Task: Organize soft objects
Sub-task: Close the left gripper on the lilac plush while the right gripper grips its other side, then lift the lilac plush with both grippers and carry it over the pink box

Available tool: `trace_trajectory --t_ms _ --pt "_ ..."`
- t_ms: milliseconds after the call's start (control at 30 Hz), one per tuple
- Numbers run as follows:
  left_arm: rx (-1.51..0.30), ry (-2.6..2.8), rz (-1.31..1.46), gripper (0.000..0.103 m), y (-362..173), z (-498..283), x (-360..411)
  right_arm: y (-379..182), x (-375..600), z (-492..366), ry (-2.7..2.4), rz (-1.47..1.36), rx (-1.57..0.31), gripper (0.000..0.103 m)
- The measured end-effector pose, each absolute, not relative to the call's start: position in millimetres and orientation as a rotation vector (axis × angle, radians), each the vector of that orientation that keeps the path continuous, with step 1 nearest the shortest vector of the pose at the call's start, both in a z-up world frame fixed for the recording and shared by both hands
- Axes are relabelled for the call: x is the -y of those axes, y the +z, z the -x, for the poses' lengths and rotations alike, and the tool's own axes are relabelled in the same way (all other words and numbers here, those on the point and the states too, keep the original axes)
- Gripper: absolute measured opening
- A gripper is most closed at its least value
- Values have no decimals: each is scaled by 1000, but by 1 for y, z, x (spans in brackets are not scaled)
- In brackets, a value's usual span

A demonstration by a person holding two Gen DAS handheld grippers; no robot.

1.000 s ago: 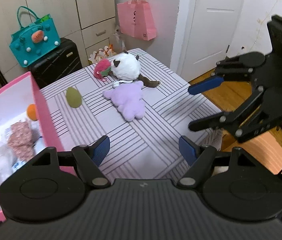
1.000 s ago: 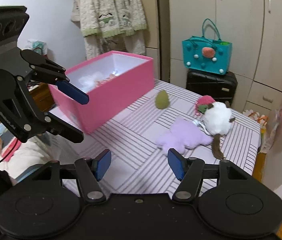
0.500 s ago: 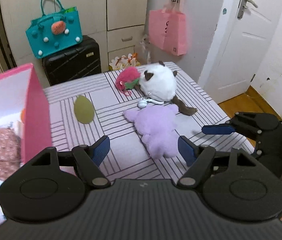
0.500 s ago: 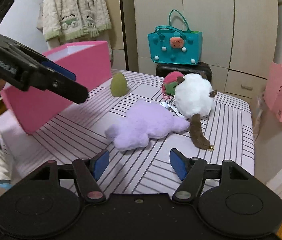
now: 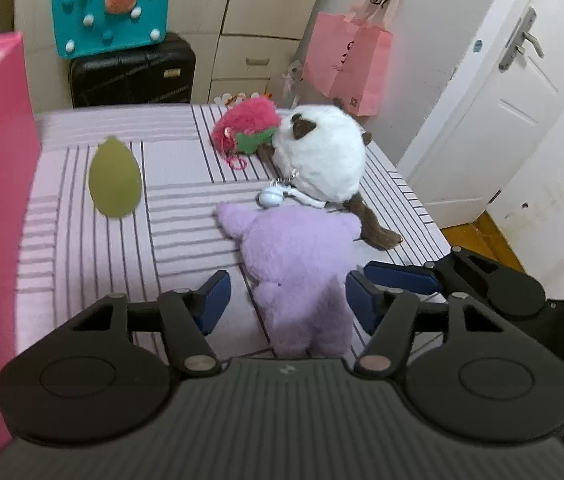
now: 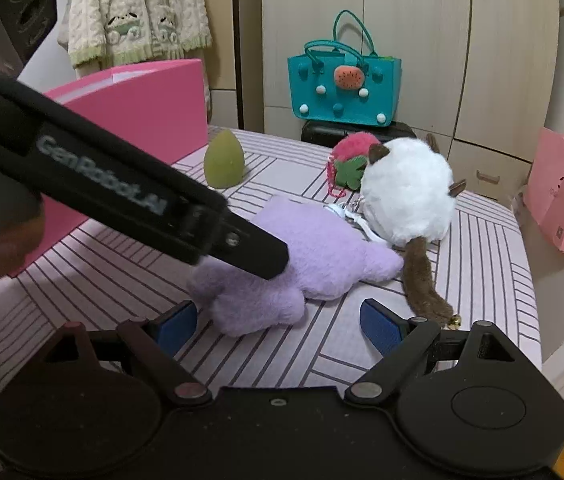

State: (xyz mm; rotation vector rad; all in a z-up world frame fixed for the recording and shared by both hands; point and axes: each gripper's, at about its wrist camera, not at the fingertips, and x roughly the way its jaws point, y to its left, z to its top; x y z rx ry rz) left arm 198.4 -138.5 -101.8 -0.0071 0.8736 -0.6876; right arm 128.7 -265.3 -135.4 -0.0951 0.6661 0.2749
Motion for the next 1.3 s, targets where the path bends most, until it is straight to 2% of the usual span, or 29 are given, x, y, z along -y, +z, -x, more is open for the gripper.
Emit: trace_trajectory --t_ms 200,333,667,700,900,1300 --pt "-934 -705 100 35 -121 -206 138 -138 266 -130 288 96 -652 91" --pt "-951 -710 144 34 -125 -203 141 -138 266 -130 275 50 -648 80" --pt "-972 -693 185 30 -128 -197 144 -140 261 -120 247 43 -614 66" --pt "-974 -690 193 29 -128 -197 143 -139 260 -118 262 39 -611 53" --pt "-982 -721 199 28 -125 -191 141 -138 259 -111 270 38 -610 48" --pt "-984 -746 194 28 -115 -161 132 -123 249 -78 278 87 -629 48"
